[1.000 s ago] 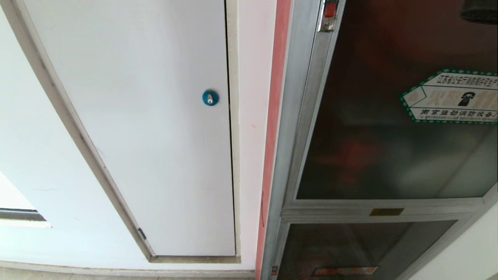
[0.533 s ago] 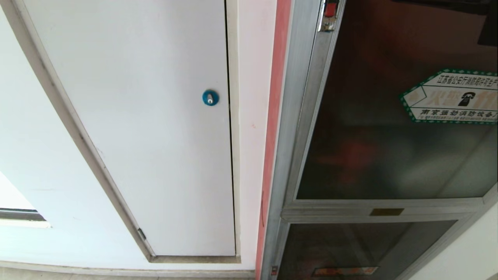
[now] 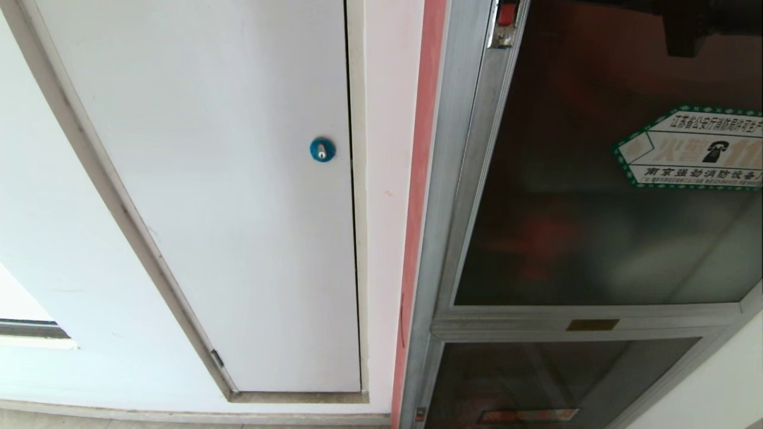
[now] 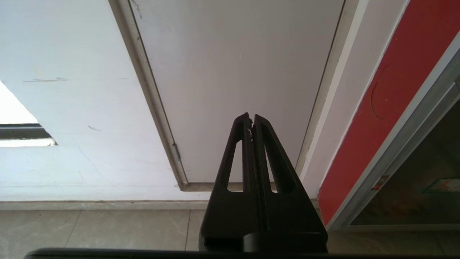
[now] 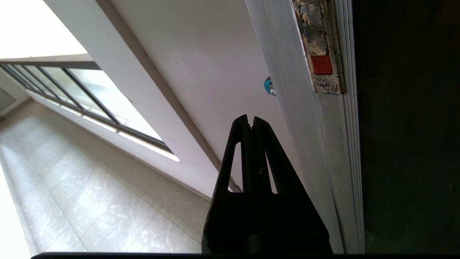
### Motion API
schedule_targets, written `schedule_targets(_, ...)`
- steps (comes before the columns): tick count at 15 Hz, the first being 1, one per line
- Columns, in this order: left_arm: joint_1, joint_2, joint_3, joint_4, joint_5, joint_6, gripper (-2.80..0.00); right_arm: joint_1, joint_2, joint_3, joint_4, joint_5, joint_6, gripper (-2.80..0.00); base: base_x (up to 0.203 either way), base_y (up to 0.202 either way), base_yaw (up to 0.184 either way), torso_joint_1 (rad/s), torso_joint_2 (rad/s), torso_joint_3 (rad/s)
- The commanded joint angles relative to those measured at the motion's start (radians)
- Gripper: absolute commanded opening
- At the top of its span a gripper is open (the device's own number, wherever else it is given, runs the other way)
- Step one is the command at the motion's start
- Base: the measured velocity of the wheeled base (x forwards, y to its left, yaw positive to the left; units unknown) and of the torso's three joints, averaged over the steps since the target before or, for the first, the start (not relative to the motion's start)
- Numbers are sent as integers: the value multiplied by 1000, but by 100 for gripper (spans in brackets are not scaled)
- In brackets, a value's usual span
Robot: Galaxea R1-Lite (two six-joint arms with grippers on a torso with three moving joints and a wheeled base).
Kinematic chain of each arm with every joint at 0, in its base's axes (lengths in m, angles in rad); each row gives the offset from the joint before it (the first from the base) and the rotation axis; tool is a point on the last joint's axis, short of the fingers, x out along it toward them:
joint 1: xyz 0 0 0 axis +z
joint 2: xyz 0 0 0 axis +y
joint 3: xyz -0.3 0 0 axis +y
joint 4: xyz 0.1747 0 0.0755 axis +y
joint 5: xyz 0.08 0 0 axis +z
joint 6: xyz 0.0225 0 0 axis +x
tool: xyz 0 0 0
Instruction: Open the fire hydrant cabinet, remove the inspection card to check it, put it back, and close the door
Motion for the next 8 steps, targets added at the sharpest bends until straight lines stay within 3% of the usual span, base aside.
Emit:
schedule_targets(1, 0, 1, 0, 0, 0, 0, -280, -12, 26, -19, 1, -1, 2, -280, 0, 0, 0, 0, 0, 0)
schedule_targets(8, 0, 1, 0, 0, 0, 0, -280, -66, 87, -49, 0, 1, 5, -280, 0, 0, 0, 0, 0, 0)
